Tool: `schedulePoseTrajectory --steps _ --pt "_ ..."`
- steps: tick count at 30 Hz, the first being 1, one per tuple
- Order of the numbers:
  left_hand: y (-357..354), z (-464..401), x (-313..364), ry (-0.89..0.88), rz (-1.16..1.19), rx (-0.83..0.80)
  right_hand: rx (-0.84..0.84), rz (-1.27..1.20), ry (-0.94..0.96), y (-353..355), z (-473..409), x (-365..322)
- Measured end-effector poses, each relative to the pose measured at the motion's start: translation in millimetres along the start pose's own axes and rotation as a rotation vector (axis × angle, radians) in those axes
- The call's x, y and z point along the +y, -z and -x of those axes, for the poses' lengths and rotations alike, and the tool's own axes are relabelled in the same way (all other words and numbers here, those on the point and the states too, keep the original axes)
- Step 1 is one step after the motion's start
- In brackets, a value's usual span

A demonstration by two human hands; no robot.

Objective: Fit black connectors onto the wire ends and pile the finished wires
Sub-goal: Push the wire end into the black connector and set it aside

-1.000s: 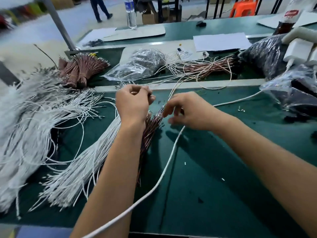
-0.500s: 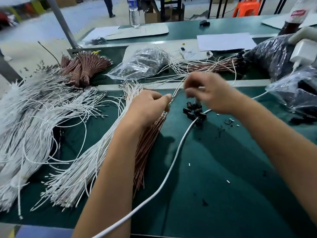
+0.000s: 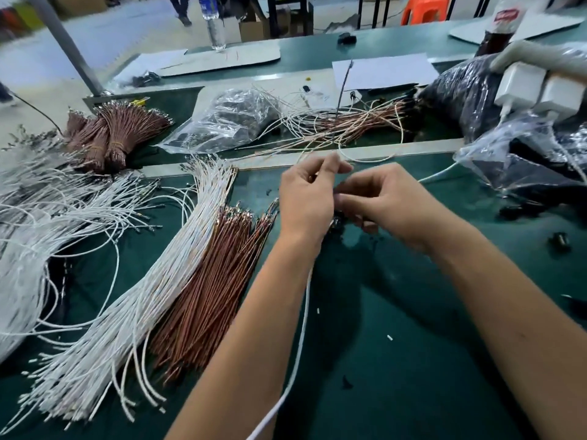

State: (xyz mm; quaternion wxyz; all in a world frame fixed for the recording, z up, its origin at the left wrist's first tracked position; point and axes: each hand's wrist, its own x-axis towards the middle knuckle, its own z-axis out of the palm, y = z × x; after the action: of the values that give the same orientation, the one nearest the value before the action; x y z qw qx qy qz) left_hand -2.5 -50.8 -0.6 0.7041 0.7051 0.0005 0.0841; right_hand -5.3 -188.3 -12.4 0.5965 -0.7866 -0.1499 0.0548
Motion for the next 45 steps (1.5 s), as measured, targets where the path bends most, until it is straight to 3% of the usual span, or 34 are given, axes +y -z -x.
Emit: schedulePoseTrajectory --steps 4,8,13,22,32,45 --pt "-5.3 2.8 -13.9 0.053 0.065 -0.063 0.06 -0.122 -0.039 -3.8 6.4 6.8" --pt "8.0 -5.0 -24.0 0.12 0.041 -0.109 0.275 -0.444 -0.103 6.8 9.4 12.0" --pt "20.9 -0.4 -38.2 -0.033 -0.151 -0.226 0.371 -0.568 -0.06 12.3 9.3 18.8" --pt "26.4 -0.4 -39.4 -0.248 -0.272 -0.14 0.433 -0.432 0.037 9.1 9.4 19.9" --pt "26.2 -0.9 -41.9 -0.209 -0.178 -0.16 0.425 -0.295 0.112 3.8 8.7 19.2" --pt "27.6 -0.7 -40.7 -0.137 -0.03 -0.19 0.428 -0.324 0.101 5.4 8.4 21.5"
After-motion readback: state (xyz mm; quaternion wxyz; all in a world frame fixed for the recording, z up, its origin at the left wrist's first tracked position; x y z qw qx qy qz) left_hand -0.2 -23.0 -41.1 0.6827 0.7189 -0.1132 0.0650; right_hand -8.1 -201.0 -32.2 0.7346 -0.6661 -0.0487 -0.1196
